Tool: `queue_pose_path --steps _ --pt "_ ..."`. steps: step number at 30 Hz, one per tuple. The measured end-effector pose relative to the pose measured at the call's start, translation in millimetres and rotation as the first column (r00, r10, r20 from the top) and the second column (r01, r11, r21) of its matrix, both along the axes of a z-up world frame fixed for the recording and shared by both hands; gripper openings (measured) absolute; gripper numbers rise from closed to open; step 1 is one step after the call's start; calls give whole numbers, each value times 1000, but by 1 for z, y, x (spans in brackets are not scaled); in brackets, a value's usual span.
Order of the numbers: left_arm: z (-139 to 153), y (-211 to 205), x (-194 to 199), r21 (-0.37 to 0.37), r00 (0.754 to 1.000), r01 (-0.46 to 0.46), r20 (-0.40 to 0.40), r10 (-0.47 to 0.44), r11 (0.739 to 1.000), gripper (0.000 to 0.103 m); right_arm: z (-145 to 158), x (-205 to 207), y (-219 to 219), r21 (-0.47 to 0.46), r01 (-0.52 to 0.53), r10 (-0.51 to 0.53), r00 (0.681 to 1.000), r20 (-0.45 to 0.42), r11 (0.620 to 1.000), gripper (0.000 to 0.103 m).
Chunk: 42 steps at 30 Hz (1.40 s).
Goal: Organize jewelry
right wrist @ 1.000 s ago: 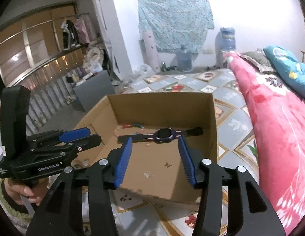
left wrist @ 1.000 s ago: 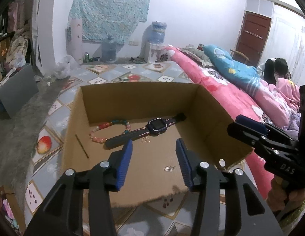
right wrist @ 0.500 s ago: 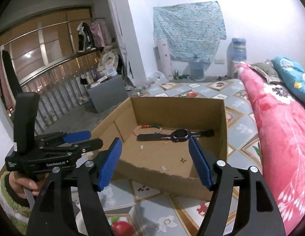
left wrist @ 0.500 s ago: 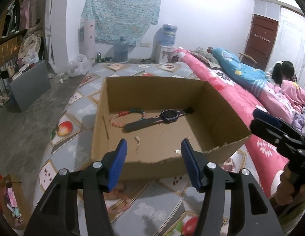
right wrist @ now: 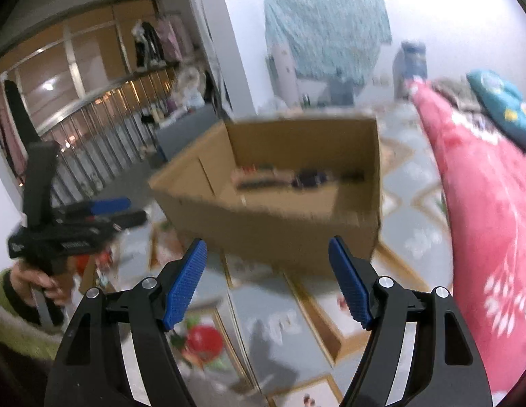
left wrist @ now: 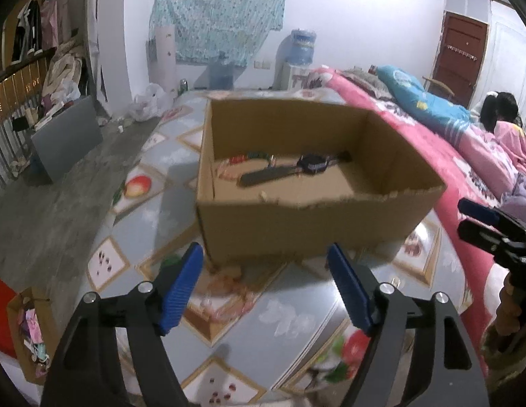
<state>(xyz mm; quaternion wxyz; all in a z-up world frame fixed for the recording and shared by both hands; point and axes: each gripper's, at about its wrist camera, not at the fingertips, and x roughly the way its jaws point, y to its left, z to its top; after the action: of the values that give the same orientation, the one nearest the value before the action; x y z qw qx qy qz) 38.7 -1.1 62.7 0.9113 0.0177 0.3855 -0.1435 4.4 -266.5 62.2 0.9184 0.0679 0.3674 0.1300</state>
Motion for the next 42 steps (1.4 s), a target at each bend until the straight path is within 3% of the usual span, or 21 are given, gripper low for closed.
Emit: queue_pose_path --steps 5,9,23,29,36,42 --pt "-30 6 -6 12 998 -13 -65 14 1000 77 -42 1 -4 9 18 -17 985 -171 1000 71" --pt "-48 3 -2 -7 995 -5 -104 4 1000 76 -57 4 -3 25 43 -35 970 -240 999 71" --pt "-91 -15 24 -72 967 95 -230 -109 993 71 -62 12 0 46 57 -42 963 -267 997 71" --pt "-89 -35 8 -192 933 215 -251 -259 958 70 -67 13 -6 53 70 -53 958 -283 996 71" --pt "-83 -49 -3 -131 934 262 -214 -285 956 69 -68 12 -13 56 85 -66 956 -285 995 71" --pt "-88 -54 1 -8 946 247 -214 -243 969 47 -69 12 -15 62 90 -69 956 -284 994 71"
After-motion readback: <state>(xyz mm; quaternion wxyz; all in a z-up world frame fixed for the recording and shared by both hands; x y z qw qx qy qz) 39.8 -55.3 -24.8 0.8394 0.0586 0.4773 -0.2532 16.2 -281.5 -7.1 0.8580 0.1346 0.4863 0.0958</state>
